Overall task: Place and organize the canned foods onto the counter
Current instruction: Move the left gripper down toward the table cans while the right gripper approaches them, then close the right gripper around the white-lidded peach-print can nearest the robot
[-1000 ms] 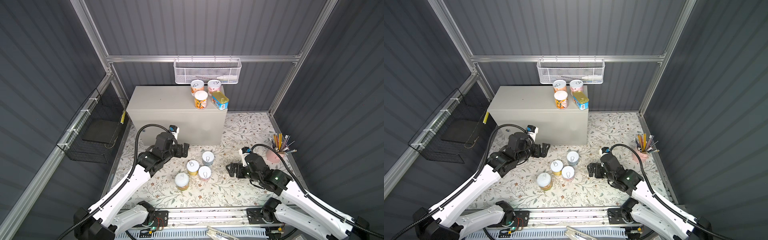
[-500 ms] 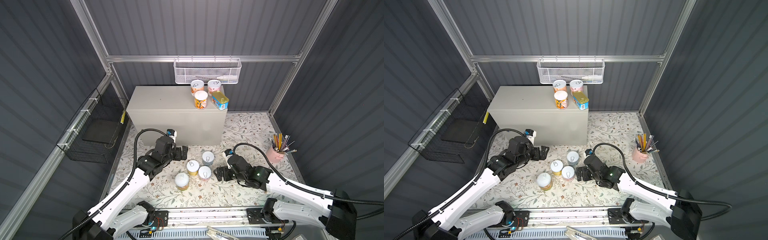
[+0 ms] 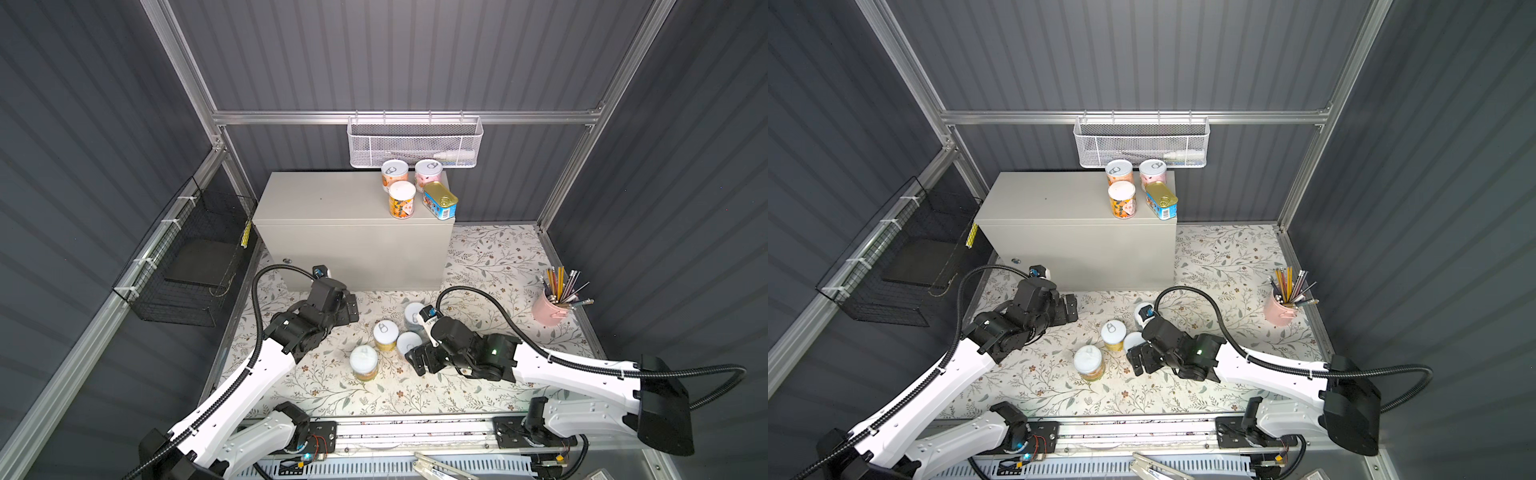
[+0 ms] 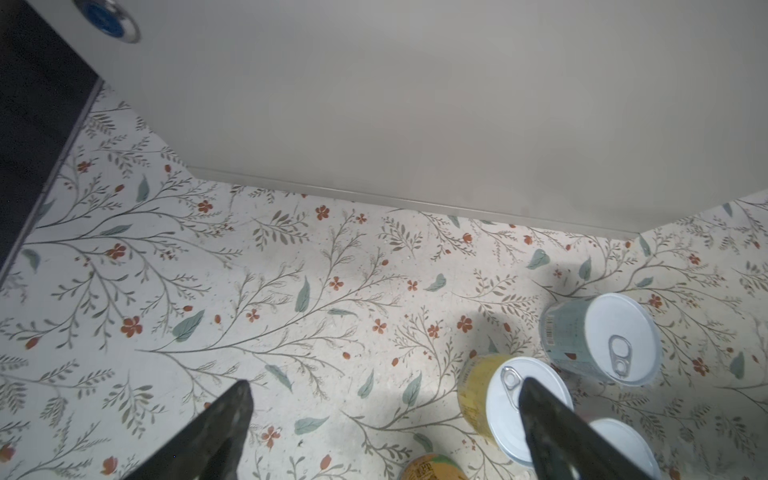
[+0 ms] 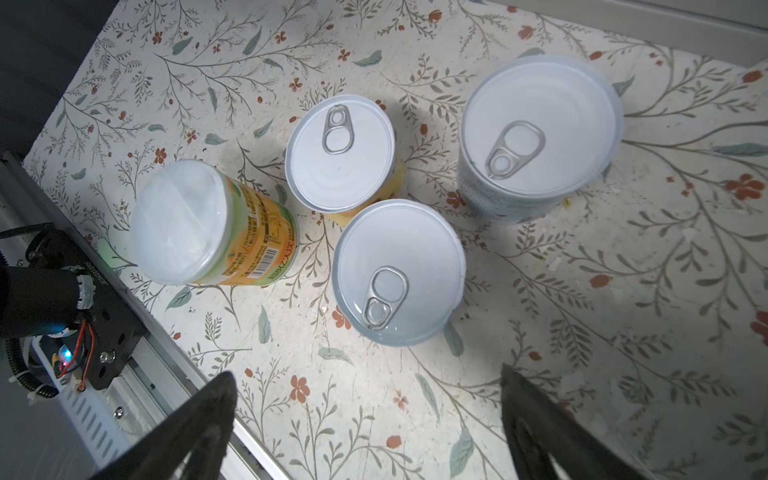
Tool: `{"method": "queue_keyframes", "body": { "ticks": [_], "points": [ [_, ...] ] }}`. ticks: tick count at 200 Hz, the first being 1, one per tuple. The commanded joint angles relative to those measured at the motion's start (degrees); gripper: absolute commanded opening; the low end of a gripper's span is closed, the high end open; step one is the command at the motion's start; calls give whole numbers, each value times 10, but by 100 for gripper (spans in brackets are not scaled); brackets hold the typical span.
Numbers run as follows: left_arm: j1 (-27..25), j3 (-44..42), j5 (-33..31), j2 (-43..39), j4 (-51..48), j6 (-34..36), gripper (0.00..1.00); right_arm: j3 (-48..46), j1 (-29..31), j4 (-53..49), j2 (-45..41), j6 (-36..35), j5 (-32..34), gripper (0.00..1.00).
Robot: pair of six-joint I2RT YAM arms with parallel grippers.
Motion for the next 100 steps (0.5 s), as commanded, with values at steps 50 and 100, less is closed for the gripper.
{"method": "queue_keyframes", "body": {
  "ticks": [50, 100],
  "points": [
    [5, -19, -37, -53, -85, -56, 100, 88, 64, 25, 82, -31, -32, 99],
    [5, -18, -77, -75, -141, -92, 100, 142, 97, 42, 170, -45, -42, 99]
  ]
}}
